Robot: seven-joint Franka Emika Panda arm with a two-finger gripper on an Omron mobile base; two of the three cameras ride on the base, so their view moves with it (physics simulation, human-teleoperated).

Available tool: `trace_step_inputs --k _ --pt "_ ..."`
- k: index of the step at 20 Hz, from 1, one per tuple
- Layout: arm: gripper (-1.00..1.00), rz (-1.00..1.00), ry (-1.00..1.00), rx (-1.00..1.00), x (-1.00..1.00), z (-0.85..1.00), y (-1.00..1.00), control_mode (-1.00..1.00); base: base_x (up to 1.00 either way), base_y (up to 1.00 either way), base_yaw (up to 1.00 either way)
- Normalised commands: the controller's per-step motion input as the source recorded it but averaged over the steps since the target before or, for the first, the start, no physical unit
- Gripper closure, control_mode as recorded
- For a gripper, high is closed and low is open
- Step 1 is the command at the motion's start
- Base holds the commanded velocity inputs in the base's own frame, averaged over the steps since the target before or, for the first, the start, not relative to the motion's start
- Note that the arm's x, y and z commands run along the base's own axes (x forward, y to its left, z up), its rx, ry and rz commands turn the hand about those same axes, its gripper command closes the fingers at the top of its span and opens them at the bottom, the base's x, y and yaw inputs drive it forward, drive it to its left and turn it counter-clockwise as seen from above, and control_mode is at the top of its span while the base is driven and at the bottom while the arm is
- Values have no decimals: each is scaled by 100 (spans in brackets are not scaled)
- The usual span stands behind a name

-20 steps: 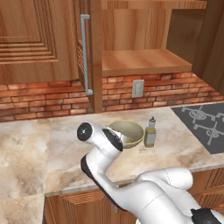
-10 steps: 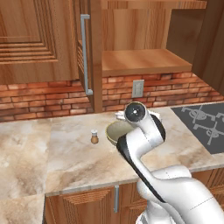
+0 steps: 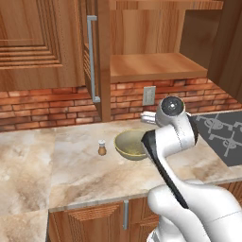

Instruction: Retrieve the bottle and the shaker from the cabinet and place them next to the mixing bowl on the counter. Then add garlic from the fridge to the mixing bowl.

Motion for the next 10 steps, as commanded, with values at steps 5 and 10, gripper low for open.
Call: trace_step_inputs --k 5,10 --pt "-100 14 0 0 -54 55 -10 -100 0 0 0" --pt "-100 21 -4 1 -67 67 -46 -100 0 0 0"
